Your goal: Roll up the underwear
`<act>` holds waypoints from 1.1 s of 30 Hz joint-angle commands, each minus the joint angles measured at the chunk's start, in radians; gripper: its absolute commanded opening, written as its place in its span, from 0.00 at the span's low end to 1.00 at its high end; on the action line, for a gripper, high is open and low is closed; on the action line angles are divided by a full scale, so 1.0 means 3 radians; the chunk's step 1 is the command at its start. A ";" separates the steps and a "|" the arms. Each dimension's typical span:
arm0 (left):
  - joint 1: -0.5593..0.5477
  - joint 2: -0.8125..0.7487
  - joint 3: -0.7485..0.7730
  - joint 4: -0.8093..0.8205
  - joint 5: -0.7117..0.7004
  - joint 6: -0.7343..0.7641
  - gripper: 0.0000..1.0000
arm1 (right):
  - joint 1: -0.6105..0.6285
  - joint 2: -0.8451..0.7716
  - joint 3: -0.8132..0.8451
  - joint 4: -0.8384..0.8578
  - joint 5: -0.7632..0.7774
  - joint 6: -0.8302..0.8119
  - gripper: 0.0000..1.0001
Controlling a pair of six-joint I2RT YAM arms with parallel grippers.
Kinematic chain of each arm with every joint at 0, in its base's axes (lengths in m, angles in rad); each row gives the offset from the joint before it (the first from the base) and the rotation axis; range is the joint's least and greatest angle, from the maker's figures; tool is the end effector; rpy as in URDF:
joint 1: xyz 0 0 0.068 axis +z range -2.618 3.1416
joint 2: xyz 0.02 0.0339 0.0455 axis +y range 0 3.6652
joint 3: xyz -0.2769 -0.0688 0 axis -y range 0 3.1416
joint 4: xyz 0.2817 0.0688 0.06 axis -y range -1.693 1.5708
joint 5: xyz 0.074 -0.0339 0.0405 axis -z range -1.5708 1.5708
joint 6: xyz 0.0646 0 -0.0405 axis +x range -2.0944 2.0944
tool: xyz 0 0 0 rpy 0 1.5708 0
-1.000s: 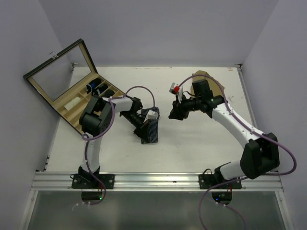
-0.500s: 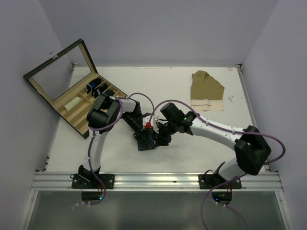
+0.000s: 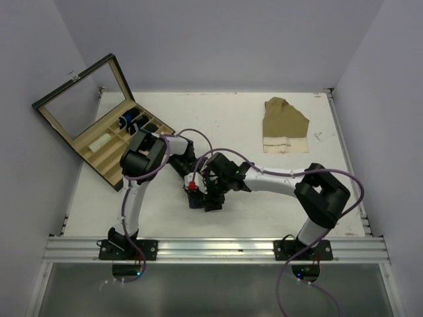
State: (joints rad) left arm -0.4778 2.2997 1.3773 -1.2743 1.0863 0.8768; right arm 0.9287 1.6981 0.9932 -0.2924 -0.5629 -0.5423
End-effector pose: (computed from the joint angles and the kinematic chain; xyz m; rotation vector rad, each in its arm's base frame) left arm 0.2946 -0.2169 0.0474 -1.1035 -2.0973 1.5255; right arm 0.1990 0.3237 0.1433 -1.8755 1.7480 0.8695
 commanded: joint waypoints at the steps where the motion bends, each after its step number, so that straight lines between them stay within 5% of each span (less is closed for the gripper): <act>1: -0.0023 0.0183 -0.0107 0.0781 -0.1141 0.0212 0.10 | -0.0002 0.0163 0.0013 0.0259 0.0051 -0.0049 0.49; 6: -0.0028 0.0163 -0.0122 0.0796 -0.1136 0.0207 0.11 | 0.0003 0.0307 -0.0028 0.0320 0.0066 -0.0044 0.37; 13: -0.0028 0.0142 -0.0163 0.0796 -0.1151 0.0222 0.11 | -0.0002 0.0021 -0.0192 0.0520 0.0189 0.0018 0.54; 28: -0.0023 0.0157 -0.0081 0.0725 -0.1141 0.0258 0.13 | -0.0007 0.0102 -0.0130 0.0576 0.0378 -0.0130 0.54; 32: -0.0023 0.0147 -0.0081 0.0730 -0.1121 0.0253 0.14 | 0.0003 0.0189 -0.0151 0.0724 0.0251 -0.0069 0.49; 33: -0.0028 0.0147 -0.0076 0.0725 -0.1115 0.0253 0.14 | -0.0002 0.0225 -0.0140 0.0719 0.0195 -0.0064 0.40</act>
State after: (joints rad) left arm -0.4782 2.2894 1.3663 -1.2823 1.0550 0.8722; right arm 0.9302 1.7279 0.9459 -0.1402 -0.4957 -0.5514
